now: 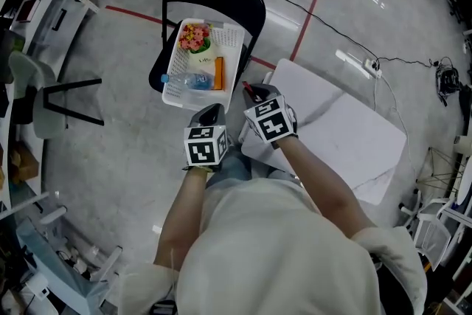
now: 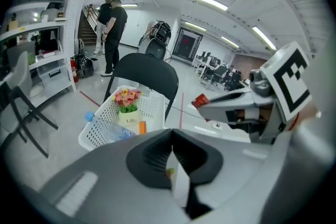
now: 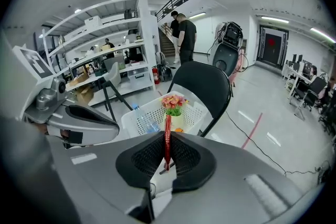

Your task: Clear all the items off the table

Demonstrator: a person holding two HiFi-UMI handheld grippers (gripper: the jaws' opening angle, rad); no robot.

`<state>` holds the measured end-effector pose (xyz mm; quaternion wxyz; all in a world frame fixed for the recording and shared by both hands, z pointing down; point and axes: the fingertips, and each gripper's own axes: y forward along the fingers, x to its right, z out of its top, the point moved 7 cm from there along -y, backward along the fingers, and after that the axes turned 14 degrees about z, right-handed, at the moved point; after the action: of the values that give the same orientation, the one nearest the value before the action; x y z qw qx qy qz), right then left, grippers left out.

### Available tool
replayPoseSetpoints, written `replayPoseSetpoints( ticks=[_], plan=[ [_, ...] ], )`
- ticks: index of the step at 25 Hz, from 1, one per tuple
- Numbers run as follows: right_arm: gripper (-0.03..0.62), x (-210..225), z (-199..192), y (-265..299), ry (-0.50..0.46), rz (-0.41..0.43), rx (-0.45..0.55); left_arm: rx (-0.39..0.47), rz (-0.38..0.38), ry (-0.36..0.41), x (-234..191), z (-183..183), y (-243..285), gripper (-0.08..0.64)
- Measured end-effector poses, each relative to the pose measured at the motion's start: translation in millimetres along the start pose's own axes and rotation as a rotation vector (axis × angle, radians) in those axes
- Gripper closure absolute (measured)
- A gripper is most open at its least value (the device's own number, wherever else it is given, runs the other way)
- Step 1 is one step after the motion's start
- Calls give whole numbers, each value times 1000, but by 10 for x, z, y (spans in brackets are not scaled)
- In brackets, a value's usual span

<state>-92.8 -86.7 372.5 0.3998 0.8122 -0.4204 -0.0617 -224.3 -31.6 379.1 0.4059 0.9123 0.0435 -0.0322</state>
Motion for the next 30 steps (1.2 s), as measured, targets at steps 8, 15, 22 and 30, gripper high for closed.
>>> replayPoseSetpoints(
  ticks=[8,15,22,30],
  plan=[
    [568,-120,102,468,-1,21,-59,-30,19,-51,-402,-50,145,551],
    [568,-184,148,902,-5,51,-97,-64,43,-77,-730,-104,327,551],
    [566,-225,68,1298,-1,82,-159,-94,64,-108,-949,-161,539,551],
    [566,-279,-26,1598,-13,115,-228,-117,73,-131,-1091,-231,689,551]
  ],
)
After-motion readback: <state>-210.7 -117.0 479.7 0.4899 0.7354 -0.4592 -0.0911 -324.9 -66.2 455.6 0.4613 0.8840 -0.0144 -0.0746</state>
